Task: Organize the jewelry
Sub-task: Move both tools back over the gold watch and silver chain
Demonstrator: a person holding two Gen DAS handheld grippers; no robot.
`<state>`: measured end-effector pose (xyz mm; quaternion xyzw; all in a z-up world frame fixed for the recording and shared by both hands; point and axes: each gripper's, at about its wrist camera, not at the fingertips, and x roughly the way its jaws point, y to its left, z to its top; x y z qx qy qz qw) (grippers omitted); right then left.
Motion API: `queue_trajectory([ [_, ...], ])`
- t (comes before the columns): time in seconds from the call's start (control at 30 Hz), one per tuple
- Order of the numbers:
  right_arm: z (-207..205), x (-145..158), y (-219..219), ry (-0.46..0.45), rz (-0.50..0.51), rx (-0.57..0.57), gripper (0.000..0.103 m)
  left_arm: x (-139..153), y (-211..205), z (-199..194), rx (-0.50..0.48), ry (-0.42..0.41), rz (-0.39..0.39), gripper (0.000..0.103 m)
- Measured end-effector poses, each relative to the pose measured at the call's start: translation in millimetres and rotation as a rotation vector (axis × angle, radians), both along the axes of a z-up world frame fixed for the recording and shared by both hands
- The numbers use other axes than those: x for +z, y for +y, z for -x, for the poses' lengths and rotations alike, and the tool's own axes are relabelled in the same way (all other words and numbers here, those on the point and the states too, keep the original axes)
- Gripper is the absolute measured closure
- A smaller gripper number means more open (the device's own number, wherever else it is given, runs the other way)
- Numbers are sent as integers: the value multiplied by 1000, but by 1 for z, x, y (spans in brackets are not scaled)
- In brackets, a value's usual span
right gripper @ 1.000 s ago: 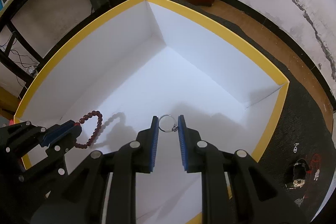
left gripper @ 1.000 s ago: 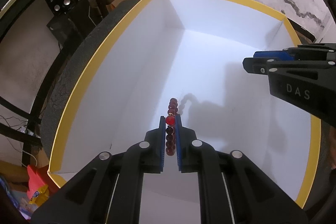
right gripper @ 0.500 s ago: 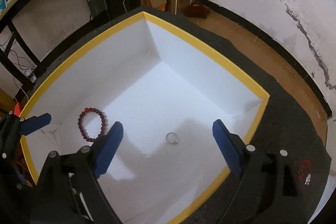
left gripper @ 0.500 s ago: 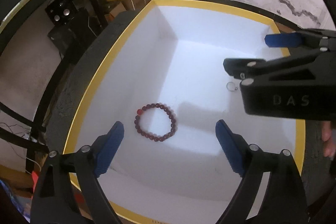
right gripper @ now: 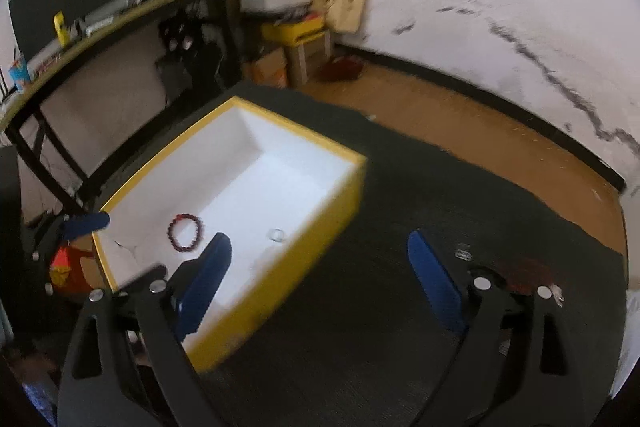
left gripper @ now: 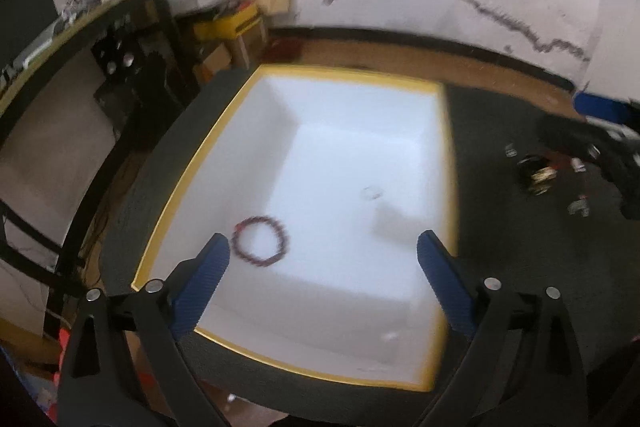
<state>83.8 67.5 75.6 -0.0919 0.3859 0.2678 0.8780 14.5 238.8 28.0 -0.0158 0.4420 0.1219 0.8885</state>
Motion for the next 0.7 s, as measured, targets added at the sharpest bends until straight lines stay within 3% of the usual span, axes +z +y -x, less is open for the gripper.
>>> queue_trajectory([
  [0.2,27,7,-136,-95,-34,-208,14,13,-87,-7,-116,-69,-2,10],
  [0.37,43,-11,-234,-119,-54,-400,12,-4,-163,-26,-220,-59,41,10],
  [0.57,50,-49,-284,-148,12,-503,12,-35,-230,-54,-310,-39,44,10],
  [0.7,44,-70,-295,-122,-4,-552,12,-60,-249,-67,-328,-65,12,10],
])
